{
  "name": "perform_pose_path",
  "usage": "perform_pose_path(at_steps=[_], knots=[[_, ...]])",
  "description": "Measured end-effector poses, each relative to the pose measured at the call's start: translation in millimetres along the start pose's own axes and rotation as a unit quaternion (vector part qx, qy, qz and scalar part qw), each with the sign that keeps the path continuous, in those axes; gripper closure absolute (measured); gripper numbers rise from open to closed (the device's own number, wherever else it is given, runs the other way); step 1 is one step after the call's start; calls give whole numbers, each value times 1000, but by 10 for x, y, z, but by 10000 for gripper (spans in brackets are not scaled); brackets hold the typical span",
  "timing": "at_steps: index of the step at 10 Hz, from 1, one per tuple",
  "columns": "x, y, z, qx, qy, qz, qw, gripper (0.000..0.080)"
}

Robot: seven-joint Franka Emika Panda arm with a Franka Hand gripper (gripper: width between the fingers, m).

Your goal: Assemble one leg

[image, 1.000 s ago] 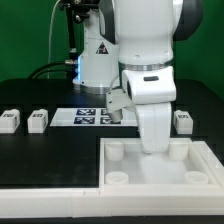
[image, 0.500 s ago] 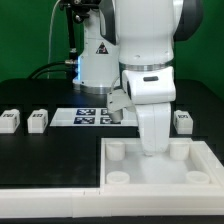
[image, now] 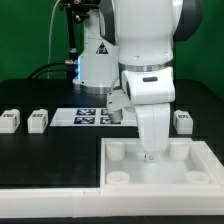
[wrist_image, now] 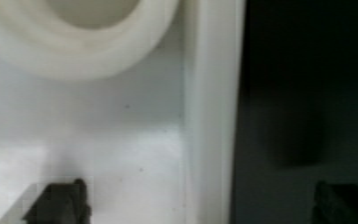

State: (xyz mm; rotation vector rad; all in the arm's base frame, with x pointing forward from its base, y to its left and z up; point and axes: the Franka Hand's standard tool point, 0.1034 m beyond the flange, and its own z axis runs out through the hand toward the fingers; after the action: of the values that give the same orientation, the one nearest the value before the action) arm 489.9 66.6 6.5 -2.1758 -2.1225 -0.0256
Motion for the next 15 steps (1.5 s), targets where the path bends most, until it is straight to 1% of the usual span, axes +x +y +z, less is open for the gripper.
perform_pose_path(at_steps=[1,4,5,6,7,8,9,10,11,12,13,14,15], knots=[[0,0,0,0,0,0,1000,154],[-1,1,0,0,0,0,1000,150],[3,0,-25,-2,0,9,1000,150],[8,-46,-188,-11,-5,26,1000,150],[64,-114,-330,-17,-8,59,998,150],[173,-189,-454,-24,-10,77,997,150],[303,-293,-556,-30,-11,98,995,150],[425,-376,-585,-31,-10,168,985,150],[577,-408,-624,-34,-6,258,965,150],[737,-449,-663,-38,-1,322,946,150],[779,-456,-657,-39,2,365,930,150],[776,-459,-648,-37,5,406,913,150],[785,-462,-647,-35,8,455,890,150]])
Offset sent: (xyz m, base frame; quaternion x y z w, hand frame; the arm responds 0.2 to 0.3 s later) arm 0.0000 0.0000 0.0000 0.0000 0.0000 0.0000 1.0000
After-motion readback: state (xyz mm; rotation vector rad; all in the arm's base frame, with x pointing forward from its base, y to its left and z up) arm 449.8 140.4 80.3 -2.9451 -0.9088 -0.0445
